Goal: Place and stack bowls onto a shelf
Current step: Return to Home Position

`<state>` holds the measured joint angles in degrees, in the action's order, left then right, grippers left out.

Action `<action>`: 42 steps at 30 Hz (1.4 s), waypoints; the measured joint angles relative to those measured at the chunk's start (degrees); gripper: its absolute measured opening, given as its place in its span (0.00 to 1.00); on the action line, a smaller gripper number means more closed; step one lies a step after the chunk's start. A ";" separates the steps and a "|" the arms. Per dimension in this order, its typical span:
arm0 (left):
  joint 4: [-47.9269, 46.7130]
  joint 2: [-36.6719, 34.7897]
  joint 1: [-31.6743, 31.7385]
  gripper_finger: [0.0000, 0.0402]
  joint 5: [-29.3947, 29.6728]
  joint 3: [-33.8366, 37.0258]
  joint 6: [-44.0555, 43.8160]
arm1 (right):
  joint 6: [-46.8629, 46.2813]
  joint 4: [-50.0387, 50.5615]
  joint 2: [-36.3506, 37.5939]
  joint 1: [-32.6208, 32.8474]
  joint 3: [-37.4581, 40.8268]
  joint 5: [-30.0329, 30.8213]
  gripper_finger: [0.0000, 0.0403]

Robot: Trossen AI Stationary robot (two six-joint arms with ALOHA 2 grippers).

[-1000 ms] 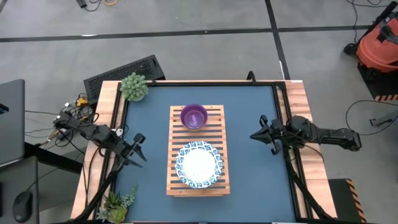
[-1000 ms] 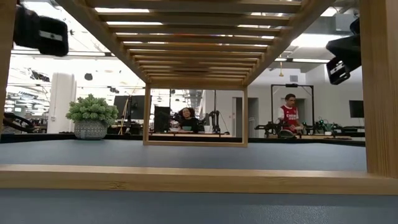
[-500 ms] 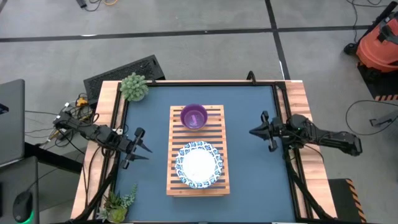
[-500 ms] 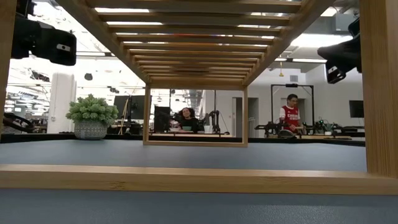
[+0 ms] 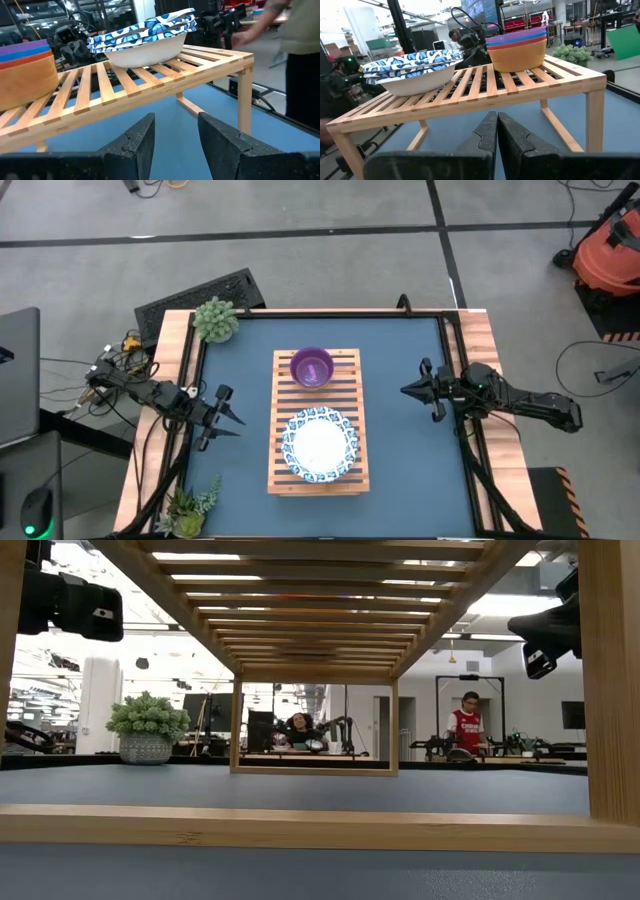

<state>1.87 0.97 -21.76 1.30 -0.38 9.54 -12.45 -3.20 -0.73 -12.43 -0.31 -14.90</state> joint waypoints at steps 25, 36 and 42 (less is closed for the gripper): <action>0.02 0.00 -0.02 0.35 0.00 0.00 -2.16 | -0.11 0.02 0.00 0.00 0.06 0.00 0.10; 0.02 0.00 -0.02 0.35 0.00 0.00 -2.23 | -0.09 0.02 0.00 0.00 0.06 0.00 0.10; 0.02 0.00 -0.02 0.35 0.00 0.00 -2.23 | -0.07 0.02 0.00 0.00 0.06 0.00 0.10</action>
<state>1.89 0.97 -21.78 1.30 -0.38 7.31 -12.51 -3.18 -0.73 -12.43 -0.25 -14.90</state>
